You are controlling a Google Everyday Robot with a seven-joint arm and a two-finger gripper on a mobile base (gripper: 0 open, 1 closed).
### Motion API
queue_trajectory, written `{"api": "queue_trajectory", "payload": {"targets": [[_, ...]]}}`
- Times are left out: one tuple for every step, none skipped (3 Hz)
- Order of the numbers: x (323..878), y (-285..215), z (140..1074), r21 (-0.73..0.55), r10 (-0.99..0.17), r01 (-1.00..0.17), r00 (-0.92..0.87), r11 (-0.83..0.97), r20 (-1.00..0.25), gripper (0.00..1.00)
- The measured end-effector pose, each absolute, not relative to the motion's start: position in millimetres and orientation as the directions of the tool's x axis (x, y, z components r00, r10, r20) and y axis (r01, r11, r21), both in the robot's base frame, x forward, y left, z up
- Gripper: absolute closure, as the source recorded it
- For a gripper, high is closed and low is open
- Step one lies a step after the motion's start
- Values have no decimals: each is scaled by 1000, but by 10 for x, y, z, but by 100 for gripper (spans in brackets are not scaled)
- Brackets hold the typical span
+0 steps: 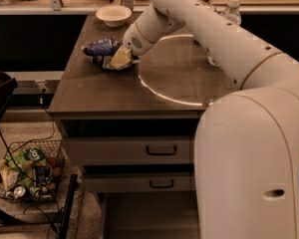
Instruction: Place blue chip bag into bottom drawer
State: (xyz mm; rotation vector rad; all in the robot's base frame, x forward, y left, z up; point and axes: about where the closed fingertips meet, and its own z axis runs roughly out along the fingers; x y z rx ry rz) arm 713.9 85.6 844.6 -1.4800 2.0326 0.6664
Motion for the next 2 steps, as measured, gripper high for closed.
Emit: {"api": "queue_trajectory", "payload": {"targets": [[7139, 857, 8446, 79, -694, -958, -256, 277, -673, 100], [7139, 857, 8446, 79, -694, -958, -256, 277, -673, 100]]}}
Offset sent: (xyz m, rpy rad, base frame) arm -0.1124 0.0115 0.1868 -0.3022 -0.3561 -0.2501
